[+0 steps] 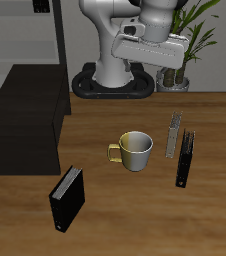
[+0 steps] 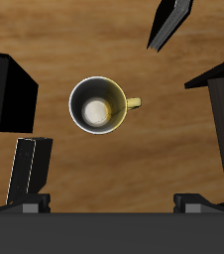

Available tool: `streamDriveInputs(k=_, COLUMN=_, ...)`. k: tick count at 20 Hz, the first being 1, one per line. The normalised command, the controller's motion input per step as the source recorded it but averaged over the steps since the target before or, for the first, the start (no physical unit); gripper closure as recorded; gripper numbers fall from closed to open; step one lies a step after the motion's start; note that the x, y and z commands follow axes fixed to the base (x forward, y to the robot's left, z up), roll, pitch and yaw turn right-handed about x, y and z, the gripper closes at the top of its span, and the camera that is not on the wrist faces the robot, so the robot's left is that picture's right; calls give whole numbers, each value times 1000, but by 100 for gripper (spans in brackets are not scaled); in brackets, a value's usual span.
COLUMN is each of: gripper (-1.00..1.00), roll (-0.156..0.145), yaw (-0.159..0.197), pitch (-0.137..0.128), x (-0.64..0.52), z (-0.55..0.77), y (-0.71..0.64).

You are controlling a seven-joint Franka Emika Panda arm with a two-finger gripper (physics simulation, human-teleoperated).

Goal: Place the yellow book upright on top of the shelf

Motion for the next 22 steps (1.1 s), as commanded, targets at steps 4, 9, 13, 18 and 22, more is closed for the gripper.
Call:
streamDriveInputs(k=4, gripper=-100, roll=-8, yaw=-21, pitch=-69, x=-153, z=-138, y=505)
streamDriveInputs(k=9, gripper=-100, roll=16, yaw=7, pitch=3, x=-56, z=-176, y=404)
streamDriveInputs(k=13, gripper=-100, roll=28, yaw=-1, pitch=-12, x=10, z=-86, y=255)
streamDriveInputs(k=18, gripper=-100, roll=-1, yaw=-23, pitch=-63, x=50, z=-73, y=171)
streamDriveInputs(k=22, gripper=-100, roll=77, yaw=-6, pitch=39, x=108, z=-186, y=137)
